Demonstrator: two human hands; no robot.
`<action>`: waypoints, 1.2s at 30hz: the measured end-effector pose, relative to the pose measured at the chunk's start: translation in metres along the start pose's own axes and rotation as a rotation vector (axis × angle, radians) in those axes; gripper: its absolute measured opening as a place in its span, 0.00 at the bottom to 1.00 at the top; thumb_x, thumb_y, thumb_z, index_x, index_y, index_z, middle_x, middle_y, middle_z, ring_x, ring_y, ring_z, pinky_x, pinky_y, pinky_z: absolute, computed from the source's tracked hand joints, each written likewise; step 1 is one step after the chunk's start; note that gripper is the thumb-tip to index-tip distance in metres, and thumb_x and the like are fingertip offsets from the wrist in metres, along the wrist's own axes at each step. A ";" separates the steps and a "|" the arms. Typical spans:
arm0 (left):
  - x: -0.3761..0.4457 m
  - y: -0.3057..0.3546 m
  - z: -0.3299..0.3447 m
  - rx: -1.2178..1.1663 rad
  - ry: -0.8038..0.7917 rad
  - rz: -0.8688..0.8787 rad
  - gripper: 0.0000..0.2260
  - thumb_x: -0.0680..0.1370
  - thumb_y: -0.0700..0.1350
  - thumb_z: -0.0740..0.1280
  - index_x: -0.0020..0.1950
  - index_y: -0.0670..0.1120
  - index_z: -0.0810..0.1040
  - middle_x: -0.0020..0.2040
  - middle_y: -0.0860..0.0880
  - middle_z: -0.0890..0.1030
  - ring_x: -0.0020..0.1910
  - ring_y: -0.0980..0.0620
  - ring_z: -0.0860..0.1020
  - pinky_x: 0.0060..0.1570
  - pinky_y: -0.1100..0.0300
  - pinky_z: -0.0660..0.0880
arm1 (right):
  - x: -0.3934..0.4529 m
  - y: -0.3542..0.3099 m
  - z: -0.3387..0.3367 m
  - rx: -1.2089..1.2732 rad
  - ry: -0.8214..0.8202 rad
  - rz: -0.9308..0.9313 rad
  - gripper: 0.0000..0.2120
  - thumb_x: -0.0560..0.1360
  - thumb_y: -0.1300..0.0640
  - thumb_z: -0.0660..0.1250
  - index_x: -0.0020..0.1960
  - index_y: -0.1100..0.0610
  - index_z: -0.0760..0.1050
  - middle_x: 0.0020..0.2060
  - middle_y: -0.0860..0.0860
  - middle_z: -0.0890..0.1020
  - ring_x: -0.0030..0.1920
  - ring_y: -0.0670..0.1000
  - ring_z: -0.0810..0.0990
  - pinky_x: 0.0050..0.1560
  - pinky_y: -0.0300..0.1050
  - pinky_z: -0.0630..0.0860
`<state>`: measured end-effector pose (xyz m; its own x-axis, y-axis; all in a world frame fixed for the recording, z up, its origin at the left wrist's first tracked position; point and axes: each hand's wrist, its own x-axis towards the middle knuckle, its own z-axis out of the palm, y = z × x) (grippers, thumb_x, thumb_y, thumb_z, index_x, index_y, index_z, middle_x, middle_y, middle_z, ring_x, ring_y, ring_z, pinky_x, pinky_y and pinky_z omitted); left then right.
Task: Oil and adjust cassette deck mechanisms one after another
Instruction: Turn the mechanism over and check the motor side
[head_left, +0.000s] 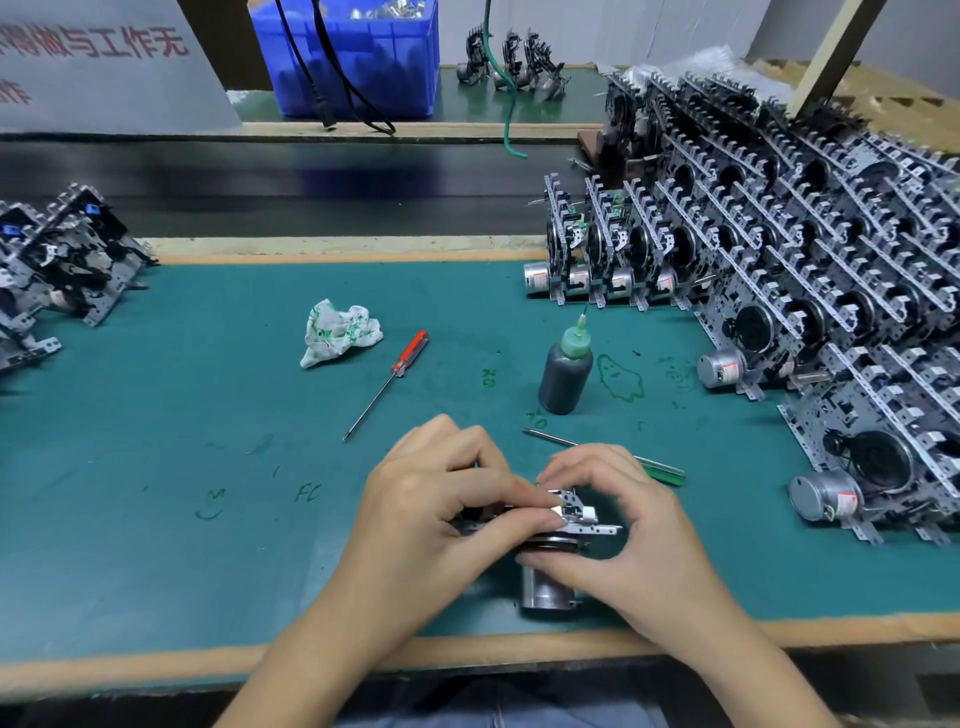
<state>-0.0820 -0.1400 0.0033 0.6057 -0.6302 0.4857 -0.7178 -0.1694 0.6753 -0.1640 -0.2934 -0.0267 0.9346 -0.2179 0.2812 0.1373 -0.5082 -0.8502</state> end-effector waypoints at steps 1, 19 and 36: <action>0.000 0.000 0.000 0.009 0.001 0.001 0.08 0.71 0.54 0.69 0.40 0.52 0.85 0.32 0.55 0.74 0.35 0.56 0.69 0.37 0.62 0.65 | 0.000 0.001 0.000 0.004 -0.003 -0.007 0.13 0.60 0.43 0.74 0.41 0.43 0.75 0.45 0.43 0.78 0.51 0.47 0.77 0.52 0.35 0.70; -0.001 0.000 0.000 0.007 0.011 0.001 0.06 0.71 0.54 0.69 0.41 0.55 0.85 0.32 0.57 0.75 0.35 0.57 0.69 0.37 0.60 0.66 | -0.017 0.013 -0.016 -0.468 0.134 -0.265 0.21 0.74 0.38 0.62 0.46 0.55 0.82 0.43 0.43 0.81 0.50 0.47 0.77 0.54 0.43 0.71; -0.001 -0.001 -0.012 -0.039 -0.103 -0.028 0.07 0.71 0.54 0.70 0.44 0.55 0.85 0.36 0.57 0.75 0.38 0.58 0.72 0.39 0.68 0.67 | -0.008 -0.005 -0.030 -0.348 0.167 -0.189 0.18 0.74 0.40 0.62 0.46 0.54 0.78 0.37 0.44 0.77 0.42 0.44 0.75 0.43 0.43 0.72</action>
<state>-0.0775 -0.1304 0.0088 0.5857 -0.7004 0.4079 -0.6858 -0.1600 0.7100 -0.1818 -0.3145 -0.0114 0.8336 -0.2110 0.5104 0.1557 -0.7969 -0.5837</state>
